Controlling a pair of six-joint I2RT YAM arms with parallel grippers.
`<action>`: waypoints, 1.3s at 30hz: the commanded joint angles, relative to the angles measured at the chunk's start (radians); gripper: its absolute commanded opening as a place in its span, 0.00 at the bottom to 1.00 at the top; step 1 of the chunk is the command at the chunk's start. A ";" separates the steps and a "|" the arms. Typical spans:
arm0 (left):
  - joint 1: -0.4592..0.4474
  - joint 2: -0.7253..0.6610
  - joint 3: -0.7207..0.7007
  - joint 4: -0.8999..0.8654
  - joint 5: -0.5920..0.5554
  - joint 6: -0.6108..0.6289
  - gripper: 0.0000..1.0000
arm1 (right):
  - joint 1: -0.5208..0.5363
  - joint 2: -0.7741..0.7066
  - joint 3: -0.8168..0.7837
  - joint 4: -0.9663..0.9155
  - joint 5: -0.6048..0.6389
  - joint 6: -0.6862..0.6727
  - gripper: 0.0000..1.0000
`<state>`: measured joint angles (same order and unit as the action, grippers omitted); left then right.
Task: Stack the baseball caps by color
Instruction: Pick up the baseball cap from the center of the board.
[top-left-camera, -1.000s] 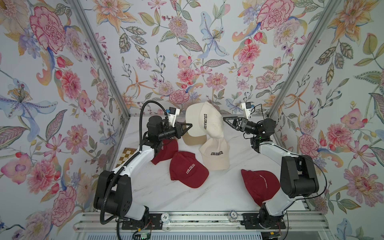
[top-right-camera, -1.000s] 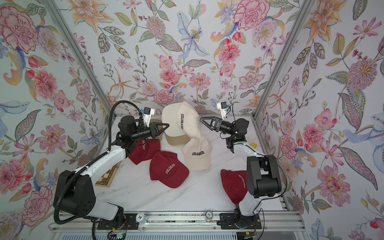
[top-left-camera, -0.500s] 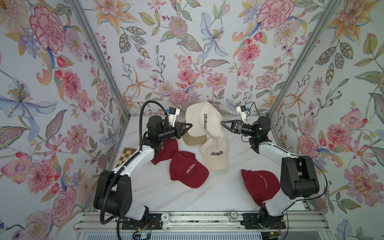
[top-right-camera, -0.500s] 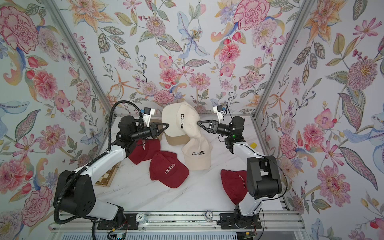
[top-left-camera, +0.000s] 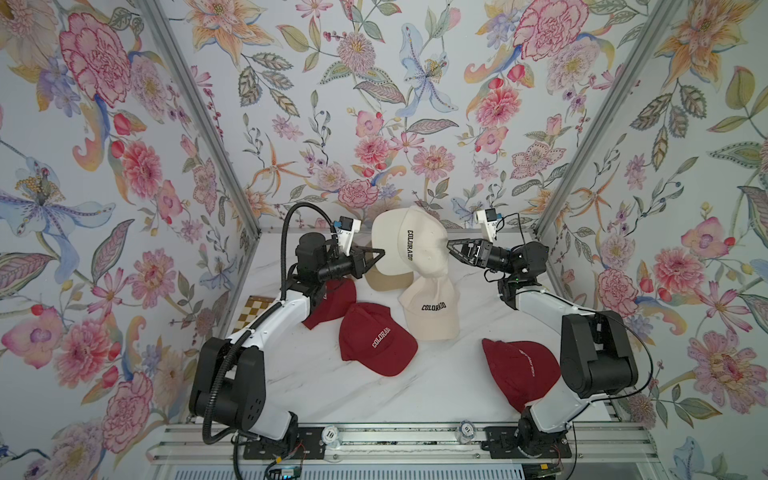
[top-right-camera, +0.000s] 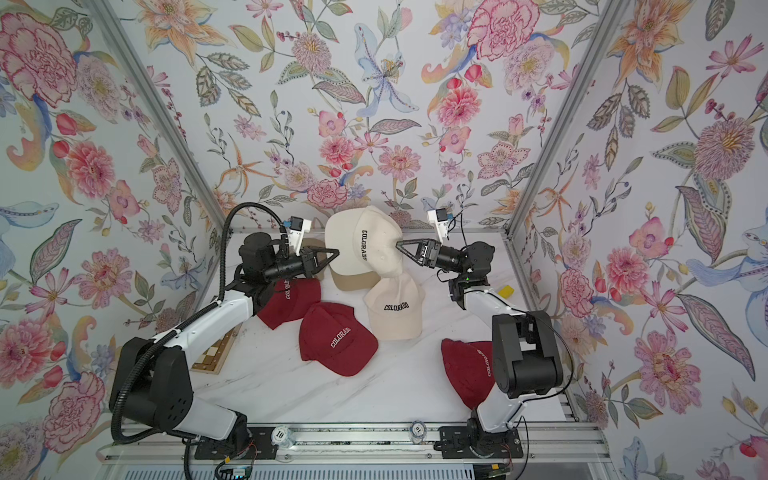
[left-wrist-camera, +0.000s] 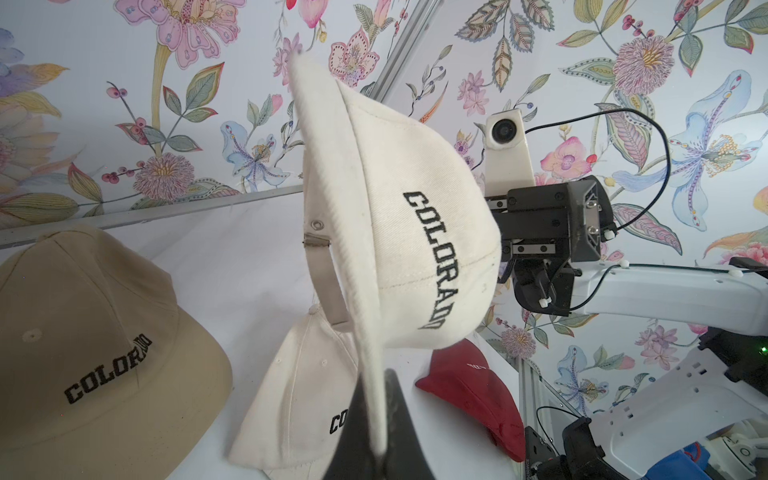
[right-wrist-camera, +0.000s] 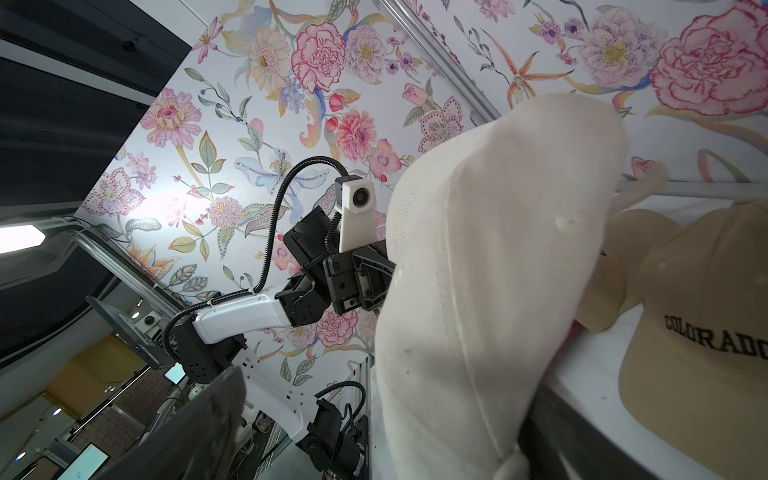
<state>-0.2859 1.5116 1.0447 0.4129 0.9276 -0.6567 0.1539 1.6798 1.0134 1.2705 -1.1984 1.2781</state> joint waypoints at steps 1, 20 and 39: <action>0.007 0.018 -0.022 0.045 -0.013 0.017 0.00 | 0.001 0.010 0.031 0.109 -0.024 0.072 0.99; 0.010 0.036 -0.033 0.050 -0.013 0.019 0.00 | -0.007 -0.073 0.034 -0.316 -0.045 -0.227 0.65; 0.013 0.005 -0.020 -0.124 -0.056 0.134 0.00 | 0.009 -0.140 0.145 -0.913 0.048 -0.666 0.00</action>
<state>-0.2859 1.5444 1.0080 0.3599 0.9127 -0.5930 0.1616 1.5703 1.0985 0.4789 -1.1687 0.7120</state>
